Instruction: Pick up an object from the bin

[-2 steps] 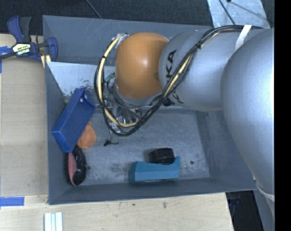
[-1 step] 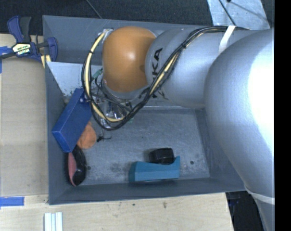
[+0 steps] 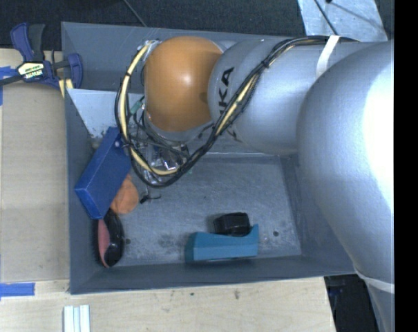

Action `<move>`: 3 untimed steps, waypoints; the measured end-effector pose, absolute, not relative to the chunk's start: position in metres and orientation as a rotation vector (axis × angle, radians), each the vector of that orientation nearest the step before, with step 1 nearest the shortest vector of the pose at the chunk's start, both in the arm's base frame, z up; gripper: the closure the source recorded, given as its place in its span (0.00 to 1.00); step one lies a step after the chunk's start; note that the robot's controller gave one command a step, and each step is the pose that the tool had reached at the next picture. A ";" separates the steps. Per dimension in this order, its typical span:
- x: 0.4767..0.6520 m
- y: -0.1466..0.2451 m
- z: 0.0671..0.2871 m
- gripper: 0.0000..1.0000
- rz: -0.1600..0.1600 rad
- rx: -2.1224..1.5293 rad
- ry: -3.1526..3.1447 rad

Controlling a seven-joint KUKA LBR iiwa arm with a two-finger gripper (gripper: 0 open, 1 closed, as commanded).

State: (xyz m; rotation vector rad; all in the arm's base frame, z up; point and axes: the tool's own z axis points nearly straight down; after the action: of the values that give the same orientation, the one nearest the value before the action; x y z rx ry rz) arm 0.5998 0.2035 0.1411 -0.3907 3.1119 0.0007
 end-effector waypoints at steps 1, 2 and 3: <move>0.589 0.213 0.074 0.00 -0.010 -0.767 3.035; 0.593 0.215 0.072 1.00 -0.010 -1.078 2.945; 0.593 0.215 0.072 1.00 -0.010 -1.077 2.946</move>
Offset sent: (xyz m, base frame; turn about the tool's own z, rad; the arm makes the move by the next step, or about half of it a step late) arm -0.0103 0.0159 -0.0711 -0.4577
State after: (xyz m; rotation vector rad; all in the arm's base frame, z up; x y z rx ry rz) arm 0.5929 0.2150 0.0719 -1.0772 2.9457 -0.0096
